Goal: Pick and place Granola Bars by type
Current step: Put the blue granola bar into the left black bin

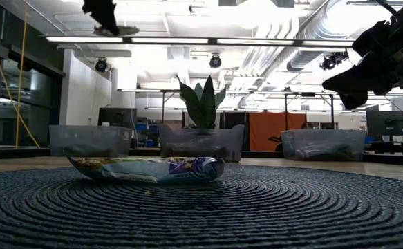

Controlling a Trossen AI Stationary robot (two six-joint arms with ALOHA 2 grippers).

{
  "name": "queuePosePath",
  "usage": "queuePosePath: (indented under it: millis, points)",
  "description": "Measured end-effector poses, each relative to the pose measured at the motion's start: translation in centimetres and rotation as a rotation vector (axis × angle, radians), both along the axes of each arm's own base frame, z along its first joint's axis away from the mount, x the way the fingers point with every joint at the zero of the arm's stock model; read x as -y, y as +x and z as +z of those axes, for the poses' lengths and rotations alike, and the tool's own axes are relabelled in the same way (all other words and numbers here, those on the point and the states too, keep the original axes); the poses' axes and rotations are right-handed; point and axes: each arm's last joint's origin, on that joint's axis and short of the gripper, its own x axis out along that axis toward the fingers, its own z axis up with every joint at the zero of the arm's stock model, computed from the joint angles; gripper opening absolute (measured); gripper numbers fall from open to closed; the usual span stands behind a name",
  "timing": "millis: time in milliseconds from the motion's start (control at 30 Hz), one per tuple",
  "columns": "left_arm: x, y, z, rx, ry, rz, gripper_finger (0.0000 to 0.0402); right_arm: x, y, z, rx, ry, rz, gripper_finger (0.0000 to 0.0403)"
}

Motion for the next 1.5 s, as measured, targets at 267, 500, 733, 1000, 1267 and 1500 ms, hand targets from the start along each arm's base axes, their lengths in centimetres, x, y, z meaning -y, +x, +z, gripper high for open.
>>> queuePosePath:
  millis: [267, 500, 733, 1000, 1267, 1500]
  points:
    - [-3.3, -0.3, -2.4, -0.158, -0.156, -0.034, 0.0082, 0.0, 0.0, 0.0, 0.000, 0.000, 0.000, 0.0000]
    - [-6.3, -0.3, -4.8, -0.269, -0.288, -0.068, 0.0082, 0.0, 0.0, 0.0, 0.000, 0.000, 0.000, 0.0000]
    - [-8.1, 0.4, -7.5, -0.401, -0.446, -0.182, 0.0082, 0.0, 0.0, 0.0, 0.000, 0.000, 0.000, 0.0000]
    - [-10.3, 1.7, -10.1, -0.469, -0.530, -0.192, 0.0082, 0.0, 0.0, 0.0, 0.000, 0.000, 0.000, 0.0000]
    - [-11.8, 2.5, -12.5, -0.549, -0.620, -0.152, 0.0082, 0.0, 0.0, 0.0, 0.000, 0.000, 0.000, 0.0000]
    - [-11.9, 2.6, -15.3, -0.583, -0.715, -0.118, 0.0082, 0.0, 0.0, 0.0, 0.000, 0.000, 0.000, 0.0000]
